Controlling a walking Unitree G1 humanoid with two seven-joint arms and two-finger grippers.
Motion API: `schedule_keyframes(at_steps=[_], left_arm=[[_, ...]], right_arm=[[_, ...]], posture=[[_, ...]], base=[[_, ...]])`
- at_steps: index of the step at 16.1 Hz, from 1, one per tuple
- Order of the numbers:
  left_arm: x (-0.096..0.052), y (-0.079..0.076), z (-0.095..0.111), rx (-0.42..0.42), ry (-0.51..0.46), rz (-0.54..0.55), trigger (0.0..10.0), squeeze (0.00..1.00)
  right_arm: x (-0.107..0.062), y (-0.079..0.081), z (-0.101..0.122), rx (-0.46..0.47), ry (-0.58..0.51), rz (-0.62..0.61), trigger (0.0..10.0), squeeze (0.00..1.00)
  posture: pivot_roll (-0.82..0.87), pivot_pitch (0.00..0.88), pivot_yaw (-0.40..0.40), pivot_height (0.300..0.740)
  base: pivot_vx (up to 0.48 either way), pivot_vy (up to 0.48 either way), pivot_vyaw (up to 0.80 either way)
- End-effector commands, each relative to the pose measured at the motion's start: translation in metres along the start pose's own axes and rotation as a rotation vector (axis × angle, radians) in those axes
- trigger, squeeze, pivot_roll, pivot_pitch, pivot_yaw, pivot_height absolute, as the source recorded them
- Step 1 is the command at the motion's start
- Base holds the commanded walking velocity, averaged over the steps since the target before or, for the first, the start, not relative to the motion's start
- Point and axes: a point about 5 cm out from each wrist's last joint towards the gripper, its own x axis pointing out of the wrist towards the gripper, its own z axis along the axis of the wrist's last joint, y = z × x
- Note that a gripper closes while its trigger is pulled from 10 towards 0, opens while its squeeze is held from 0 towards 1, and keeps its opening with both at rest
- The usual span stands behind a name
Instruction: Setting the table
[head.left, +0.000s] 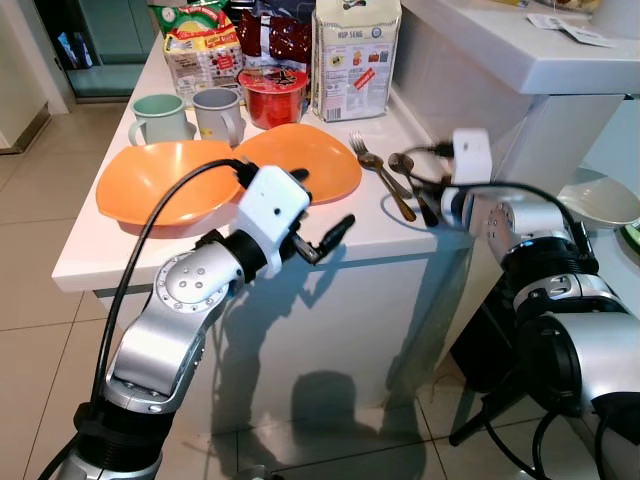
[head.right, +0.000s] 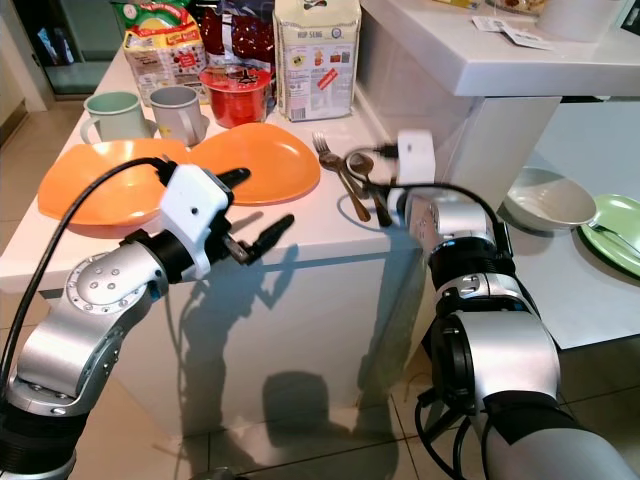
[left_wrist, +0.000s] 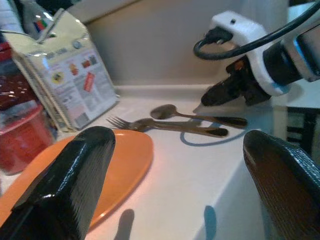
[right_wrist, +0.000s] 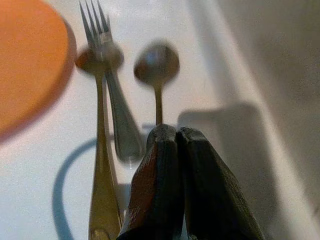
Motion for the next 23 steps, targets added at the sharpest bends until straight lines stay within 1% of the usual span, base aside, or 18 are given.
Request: schedule_keyframes(at_steps=[1,3,5,6,7,8,9,11,13,23], left_arm=[[0.002,0.004,0.008,0.023,-0.031,0.019,10.0,0.00],[0.003,0.008,0.010,0.028,-0.043,0.041,10.0,0.00],[0.004,0.011,0.010,0.034,-0.044,0.051,10.0,0.00],[0.004,0.011,0.010,0.035,-0.046,0.049,10.0,0.00],[0.003,0.010,0.010,0.036,-0.045,0.044,10.0,0.00],[0.002,0.009,0.008,0.034,-0.039,0.033,10.0,0.00],[0.002,0.008,0.008,0.032,-0.037,0.029,10.0,0.00],[0.001,0.001,0.005,0.019,-0.026,-0.016,10.0,0.00],[0.002,-0.002,0.005,0.012,-0.021,-0.042,10.0,0.00],[0.003,-0.002,0.006,0.017,-0.020,-0.053,10.0,0.00]], right_arm=[[-0.001,0.003,0.006,-0.023,-0.034,-0.005,0.0,0.00],[-0.003,0.013,0.014,-0.033,-0.092,0.020,0.0,0.00],[-0.003,0.018,0.017,-0.036,-0.106,0.027,0.0,0.00],[-0.002,0.018,0.016,-0.067,-0.113,-0.012,6.4,0.00],[-0.003,0.017,0.013,-0.080,-0.091,-0.025,10.0,0.04],[-0.003,0.015,0.007,-0.087,-0.052,-0.031,10.0,1.00],[-0.003,0.014,0.006,-0.088,-0.040,-0.032,10.0,1.00],[-0.004,0.004,-0.004,-0.089,0.015,-0.057,10.0,1.00],[-0.004,-0.003,-0.010,-0.045,0.052,-0.062,10.0,1.00],[-0.002,0.000,-0.013,-0.019,0.080,-0.058,10.0,1.00]], posture=[[0.05,0.000,-0.043,0.740],[0.05,0.000,-0.036,0.740],[0.06,0.000,-0.037,0.740],[0.05,0.000,-0.036,0.740],[0.05,0.000,-0.040,0.740],[0.05,0.000,-0.041,0.740],[0.05,0.000,-0.040,0.740],[0.05,0.000,-0.037,0.740],[0.05,0.000,-0.033,0.740],[0.05,0.000,-0.040,0.740]], base=[[0.000,0.000,0.00],[0.000,0.000,0.00],[0.000,0.000,0.00],[0.000,0.000,0.00],[0.000,0.000,0.00],[0.000,0.000,0.00],[0.000,0.000,0.00],[0.000,0.000,0.00],[0.000,0.000,0.00],[0.000,0.000,0.00]])
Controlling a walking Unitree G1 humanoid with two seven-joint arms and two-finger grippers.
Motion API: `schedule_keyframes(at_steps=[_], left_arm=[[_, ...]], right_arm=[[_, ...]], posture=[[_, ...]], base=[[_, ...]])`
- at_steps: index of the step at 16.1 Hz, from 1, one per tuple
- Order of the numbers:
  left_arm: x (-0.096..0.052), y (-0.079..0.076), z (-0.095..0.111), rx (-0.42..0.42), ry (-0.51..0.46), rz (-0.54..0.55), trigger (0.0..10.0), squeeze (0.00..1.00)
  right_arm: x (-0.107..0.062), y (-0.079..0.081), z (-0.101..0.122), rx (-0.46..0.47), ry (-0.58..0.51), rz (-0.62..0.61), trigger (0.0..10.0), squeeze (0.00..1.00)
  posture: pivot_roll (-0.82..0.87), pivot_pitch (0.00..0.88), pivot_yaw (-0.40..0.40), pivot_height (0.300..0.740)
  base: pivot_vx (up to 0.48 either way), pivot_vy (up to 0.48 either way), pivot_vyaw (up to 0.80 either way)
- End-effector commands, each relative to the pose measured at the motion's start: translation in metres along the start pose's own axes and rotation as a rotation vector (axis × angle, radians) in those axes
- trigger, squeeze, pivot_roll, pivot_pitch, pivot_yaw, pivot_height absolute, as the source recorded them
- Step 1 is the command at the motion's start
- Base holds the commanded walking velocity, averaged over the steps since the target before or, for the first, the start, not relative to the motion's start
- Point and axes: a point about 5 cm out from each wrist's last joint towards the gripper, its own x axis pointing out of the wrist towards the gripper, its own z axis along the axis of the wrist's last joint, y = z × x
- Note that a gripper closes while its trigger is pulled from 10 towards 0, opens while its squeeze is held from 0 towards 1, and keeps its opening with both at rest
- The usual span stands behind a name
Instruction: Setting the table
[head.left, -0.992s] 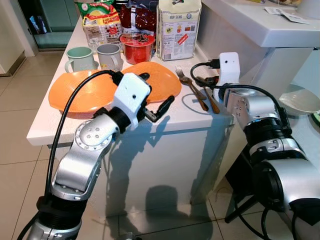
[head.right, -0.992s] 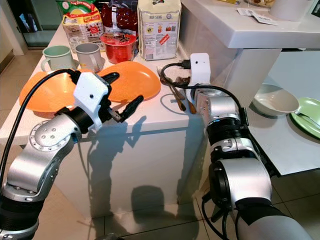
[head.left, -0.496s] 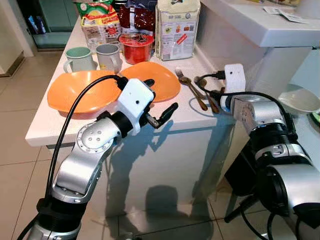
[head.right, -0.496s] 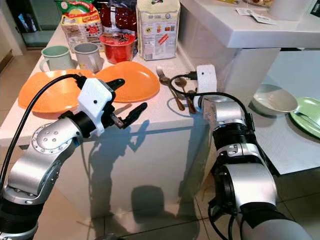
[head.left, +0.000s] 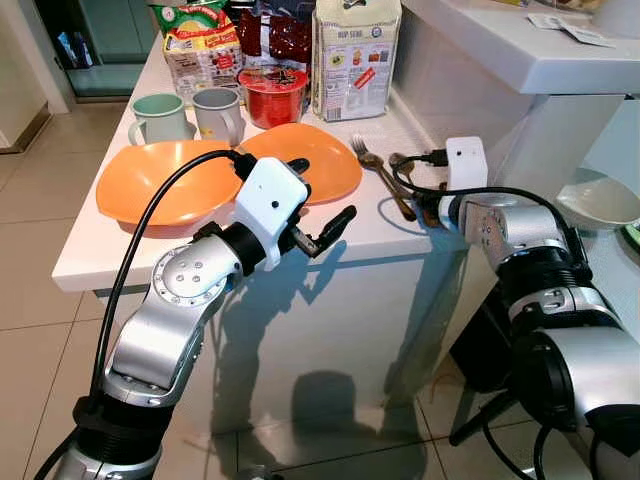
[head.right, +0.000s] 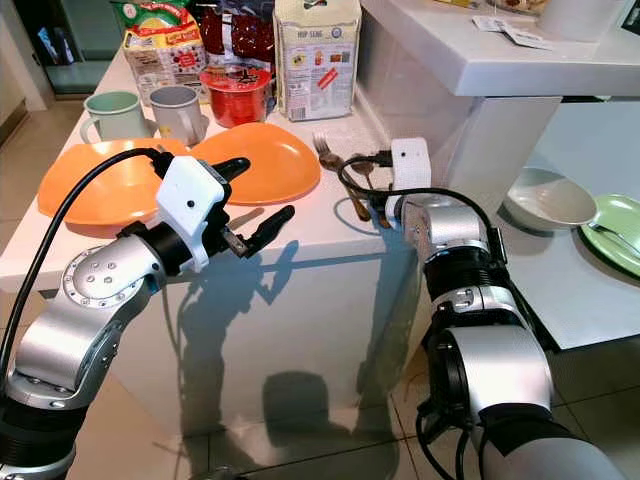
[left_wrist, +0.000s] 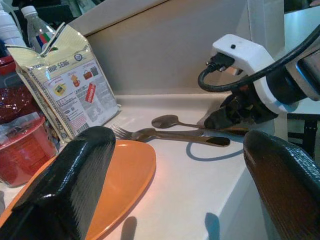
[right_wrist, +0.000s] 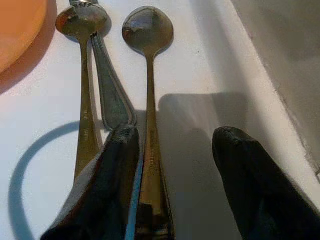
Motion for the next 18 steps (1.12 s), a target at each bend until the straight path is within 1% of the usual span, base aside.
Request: schedule_keyframes(at_steps=[1,3,6,7,8,11,12,13,14,15,16,18], left_arm=[[0.000,-0.003,0.002,0.002,0.002,-0.026,10.0,0.00],[0.000,-0.003,0.002,0.003,0.002,-0.027,10.0,0.00],[0.001,-0.003,0.003,0.005,0.001,-0.029,10.0,0.00],[0.001,-0.003,0.003,0.005,0.001,-0.029,10.0,0.00],[0.001,-0.003,0.003,0.006,0.002,-0.031,10.0,0.00],[0.001,-0.003,0.003,0.005,0.002,-0.033,10.0,0.00],[0.002,-0.003,0.003,0.006,0.003,-0.034,10.0,0.00],[0.002,-0.003,0.003,0.006,0.003,-0.034,10.0,0.00],[0.002,-0.003,0.003,0.006,0.003,-0.034,10.0,0.00],[0.002,-0.003,0.003,0.007,0.004,-0.035,10.0,0.00],[0.002,-0.003,0.002,0.008,0.004,-0.036,10.0,0.00],[0.001,-0.003,0.002,0.009,0.006,-0.038,10.0,0.00]], right_arm=[[-0.001,-0.002,0.005,0.023,-0.013,-0.005,10.0,1.00],[-0.001,-0.002,0.004,0.026,-0.011,-0.009,10.0,1.00],[0.001,0.000,0.004,0.082,-0.010,0.009,10.0,1.00],[0.001,0.000,0.003,0.086,-0.003,0.013,10.0,0.69],[0.001,0.000,-0.001,0.076,0.026,0.015,10.0,0.00],[0.002,0.001,-0.011,0.071,0.088,0.021,10.0,0.00],[0.003,0.001,-0.016,0.083,0.103,0.019,10.0,0.00],[0.004,0.001,-0.020,0.107,0.117,0.022,9.0,0.00],[0.004,0.000,-0.023,0.119,0.127,0.025,4.1,0.00],[0.004,0.000,-0.026,0.121,0.137,0.025,1.1,0.00],[0.005,-0.001,-0.029,0.122,0.145,0.027,0.0,0.00],[0.005,-0.002,-0.032,0.119,0.157,0.030,0.0,0.00]], posture=[[0.05,0.000,-0.040,0.740],[0.05,0.000,-0.038,0.740],[0.05,0.000,-0.039,0.740],[0.05,0.000,-0.039,0.740],[0.05,0.000,-0.039,0.740],[0.05,0.000,-0.038,0.740],[0.05,0.000,-0.036,0.740],[0.05,0.000,-0.036,0.740],[0.05,0.000,-0.036,0.740],[0.05,0.000,-0.036,0.740],[0.05,0.000,-0.036,0.740],[0.05,0.000,-0.034,0.740]], base=[[0.000,0.000,0.00],[0.000,0.000,0.00],[0.000,0.000,0.00],[0.000,0.000,0.00],[0.000,0.000,0.00],[0.000,0.000,0.00],[0.000,0.000,0.00],[0.000,0.000,0.00],[0.000,0.000,0.00],[0.000,0.000,0.00],[0.000,0.000,0.00],[0.000,0.000,0.00]])
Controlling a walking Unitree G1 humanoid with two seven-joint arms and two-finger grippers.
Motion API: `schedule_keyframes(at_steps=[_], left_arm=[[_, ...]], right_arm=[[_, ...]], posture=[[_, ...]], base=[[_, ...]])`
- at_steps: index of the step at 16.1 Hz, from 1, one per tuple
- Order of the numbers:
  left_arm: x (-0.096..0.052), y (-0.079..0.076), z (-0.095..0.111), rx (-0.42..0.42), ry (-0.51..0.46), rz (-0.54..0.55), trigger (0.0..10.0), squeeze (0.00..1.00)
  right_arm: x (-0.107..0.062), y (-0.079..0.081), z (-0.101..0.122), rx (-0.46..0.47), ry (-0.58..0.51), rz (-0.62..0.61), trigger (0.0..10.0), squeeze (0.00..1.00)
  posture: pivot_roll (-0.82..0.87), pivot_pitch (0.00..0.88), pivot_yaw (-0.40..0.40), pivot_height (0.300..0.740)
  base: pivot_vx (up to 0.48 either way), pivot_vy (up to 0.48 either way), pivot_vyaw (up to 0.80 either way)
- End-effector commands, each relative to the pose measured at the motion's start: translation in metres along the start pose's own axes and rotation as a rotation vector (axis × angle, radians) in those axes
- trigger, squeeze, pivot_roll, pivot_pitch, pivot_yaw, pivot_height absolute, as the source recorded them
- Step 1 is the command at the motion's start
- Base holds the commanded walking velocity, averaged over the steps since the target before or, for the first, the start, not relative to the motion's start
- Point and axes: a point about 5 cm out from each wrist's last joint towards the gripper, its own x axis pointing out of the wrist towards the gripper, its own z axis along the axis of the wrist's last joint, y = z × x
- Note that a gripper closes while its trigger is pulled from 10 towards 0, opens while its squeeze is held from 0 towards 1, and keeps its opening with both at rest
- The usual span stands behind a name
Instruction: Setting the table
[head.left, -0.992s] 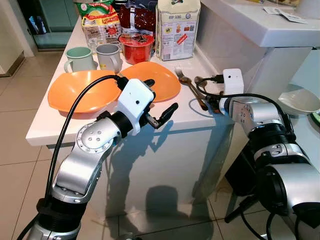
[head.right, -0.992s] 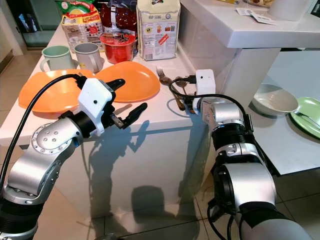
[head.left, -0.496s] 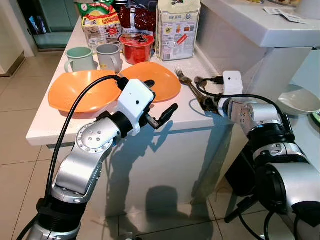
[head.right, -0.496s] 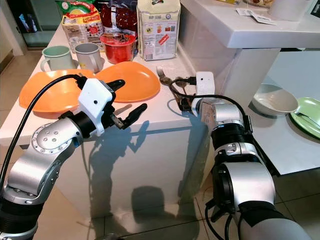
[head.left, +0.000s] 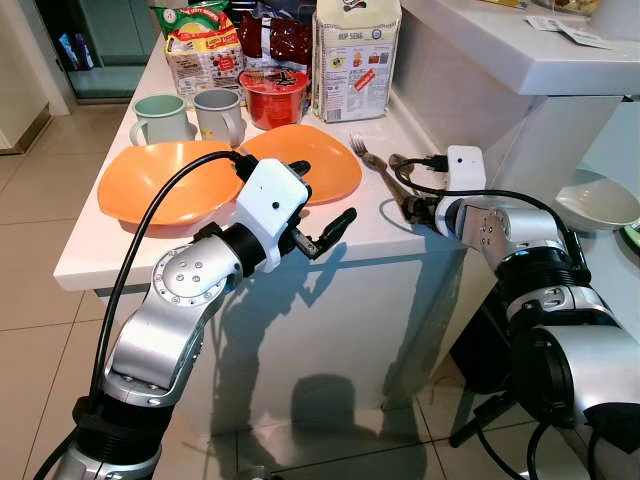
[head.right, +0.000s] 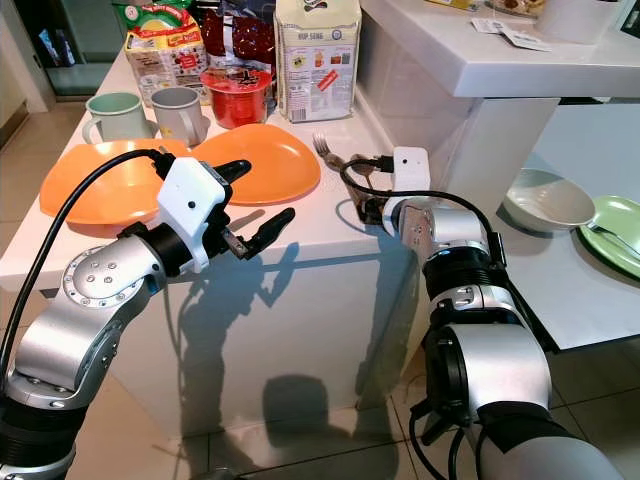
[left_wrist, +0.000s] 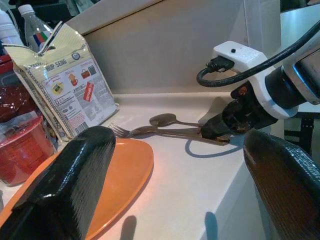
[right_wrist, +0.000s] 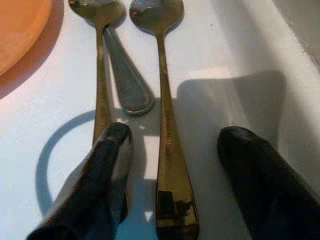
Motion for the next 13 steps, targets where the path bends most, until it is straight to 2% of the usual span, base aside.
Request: schedule_keyframes(at_steps=[1,13], left_arm=[[0.0014,-0.0026,0.0029,0.014,-0.002,-0.026,10.0,0.00],[0.0015,-0.0032,0.0023,0.013,-0.001,-0.031,10.0,0.00]], right_arm=[[0.0034,-0.0056,-0.0225,0.016,0.102,-0.011,0.0,0.00],[0.0029,-0.0045,-0.0235,0.028,0.111,0.002,0.0,0.00]], posture=[[0.05,0.000,-0.034,0.740],[0.05,0.000,-0.035,0.740]], base=[[0.000,0.000,0.00],[0.000,0.000,0.00]])
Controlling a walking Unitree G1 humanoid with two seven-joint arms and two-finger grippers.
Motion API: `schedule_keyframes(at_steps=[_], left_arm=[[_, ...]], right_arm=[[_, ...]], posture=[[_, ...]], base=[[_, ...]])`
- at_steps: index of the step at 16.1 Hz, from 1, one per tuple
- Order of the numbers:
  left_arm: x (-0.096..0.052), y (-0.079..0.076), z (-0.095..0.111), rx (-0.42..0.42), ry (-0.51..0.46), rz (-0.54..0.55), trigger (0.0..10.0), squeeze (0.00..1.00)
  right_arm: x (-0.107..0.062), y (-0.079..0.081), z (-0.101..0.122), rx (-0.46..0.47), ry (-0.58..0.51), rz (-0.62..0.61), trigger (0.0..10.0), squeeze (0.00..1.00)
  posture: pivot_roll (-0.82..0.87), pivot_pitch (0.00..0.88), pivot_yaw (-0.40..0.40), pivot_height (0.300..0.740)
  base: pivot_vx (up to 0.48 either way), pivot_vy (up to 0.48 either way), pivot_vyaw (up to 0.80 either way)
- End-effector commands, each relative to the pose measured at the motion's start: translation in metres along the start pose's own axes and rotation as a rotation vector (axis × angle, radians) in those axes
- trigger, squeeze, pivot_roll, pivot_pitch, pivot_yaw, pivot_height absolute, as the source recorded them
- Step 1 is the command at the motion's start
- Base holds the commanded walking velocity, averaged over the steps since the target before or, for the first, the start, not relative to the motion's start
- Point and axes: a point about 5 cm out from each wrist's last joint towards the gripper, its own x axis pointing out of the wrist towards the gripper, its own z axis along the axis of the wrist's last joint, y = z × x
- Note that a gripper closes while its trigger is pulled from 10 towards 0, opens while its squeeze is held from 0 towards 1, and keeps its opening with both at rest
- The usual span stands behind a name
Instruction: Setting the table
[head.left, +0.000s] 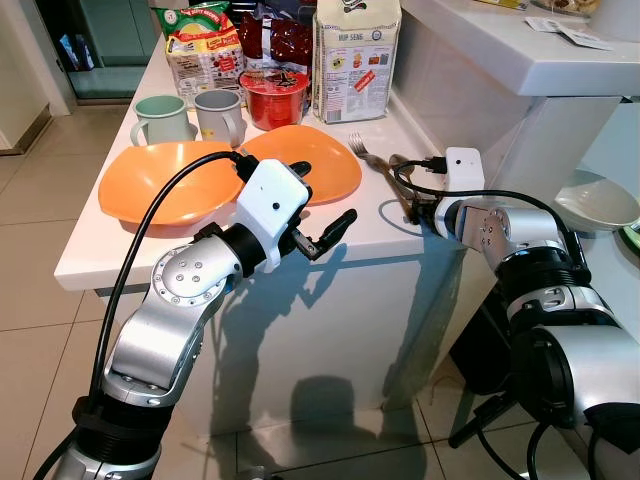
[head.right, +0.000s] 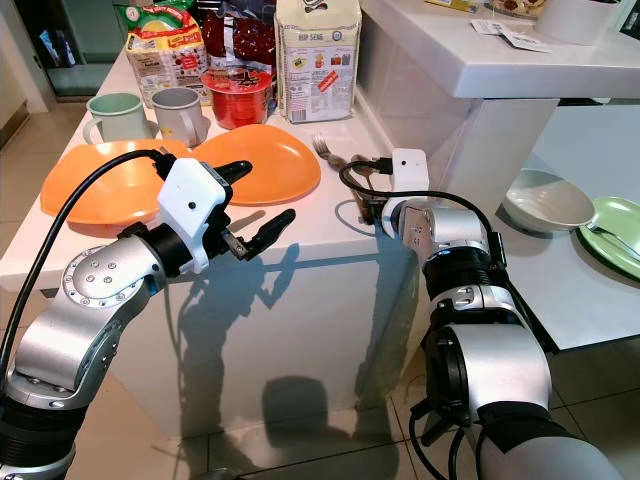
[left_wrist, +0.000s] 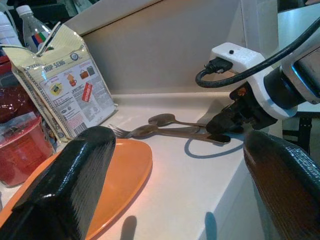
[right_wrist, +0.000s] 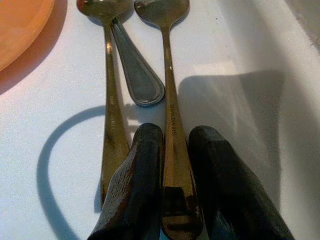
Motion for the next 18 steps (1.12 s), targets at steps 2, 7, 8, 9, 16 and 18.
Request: schedule_keyframes(at_steps=[2,7,8,9,16,18], left_arm=[[0.001,-0.003,0.002,0.012,-0.001,-0.027,10.0,0.00],[0.001,-0.005,0.002,0.010,-0.002,-0.036,10.0,0.00],[0.001,-0.004,0.002,0.011,-0.002,-0.037,10.0,0.00],[0.001,-0.004,0.003,0.011,-0.003,-0.037,10.0,0.00],[0.002,-0.003,0.003,0.013,-0.005,-0.034,10.0,0.00],[0.002,-0.003,0.004,0.013,-0.006,-0.030,10.0,0.00]], right_arm=[[0.003,-0.006,-0.022,0.030,0.093,-0.015,0.0,0.00],[0.002,-0.007,-0.019,0.037,0.075,-0.027,0.0,0.00],[0.002,-0.007,-0.014,0.040,0.042,-0.035,0.0,0.00],[0.000,-0.006,-0.008,0.041,0.012,-0.041,0.0,0.00],[-0.007,0.013,0.023,-0.019,-0.152,0.026,0.0,0.00],[-0.008,0.018,0.025,-0.060,-0.177,0.034,0.0,0.00]], posture=[[0.05,0.000,-0.035,0.740],[0.05,0.000,-0.035,0.740],[0.05,0.000,-0.035,0.740],[0.05,0.000,-0.034,0.740],[0.05,0.000,-0.033,0.740],[0.05,0.000,-0.033,0.740]], base=[[0.000,0.000,0.00],[0.000,0.000,0.00],[0.000,0.000,0.00],[0.000,0.000,0.00],[0.000,0.000,0.00],[0.000,0.000,0.00]])
